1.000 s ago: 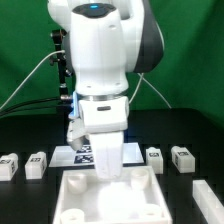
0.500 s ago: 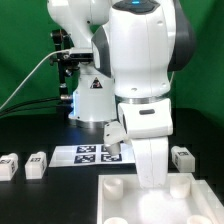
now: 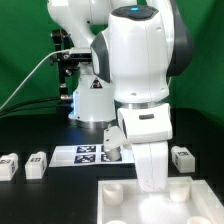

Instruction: Assemble one leg

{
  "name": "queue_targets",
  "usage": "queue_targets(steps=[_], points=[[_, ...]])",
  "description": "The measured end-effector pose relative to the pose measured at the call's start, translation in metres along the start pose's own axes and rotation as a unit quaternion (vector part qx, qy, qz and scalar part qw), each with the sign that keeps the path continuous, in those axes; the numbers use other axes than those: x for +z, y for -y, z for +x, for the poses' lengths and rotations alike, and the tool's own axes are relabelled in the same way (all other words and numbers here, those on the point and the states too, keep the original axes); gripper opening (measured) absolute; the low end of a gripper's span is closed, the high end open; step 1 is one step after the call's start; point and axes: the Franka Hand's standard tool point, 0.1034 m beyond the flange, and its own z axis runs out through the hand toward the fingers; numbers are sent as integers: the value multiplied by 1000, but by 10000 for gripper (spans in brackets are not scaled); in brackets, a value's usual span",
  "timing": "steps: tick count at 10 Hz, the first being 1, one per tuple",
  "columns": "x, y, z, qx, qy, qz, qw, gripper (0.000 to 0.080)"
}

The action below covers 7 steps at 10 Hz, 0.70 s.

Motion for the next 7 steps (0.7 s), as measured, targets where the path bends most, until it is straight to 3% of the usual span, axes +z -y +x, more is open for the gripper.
queue_targets(steps=[1, 2, 3, 4, 5, 7], points=[[0, 0, 0, 0, 0, 0, 1000, 254], [0, 0, 0, 0, 0, 0, 1000, 254], [0, 0, 0, 0, 0, 0, 1000, 439], [0, 0, 0, 0, 0, 0, 1000, 567], [0, 0, -1, 1, 0, 0, 1000, 632], [0, 0, -1, 1, 0, 0, 1000, 644]])
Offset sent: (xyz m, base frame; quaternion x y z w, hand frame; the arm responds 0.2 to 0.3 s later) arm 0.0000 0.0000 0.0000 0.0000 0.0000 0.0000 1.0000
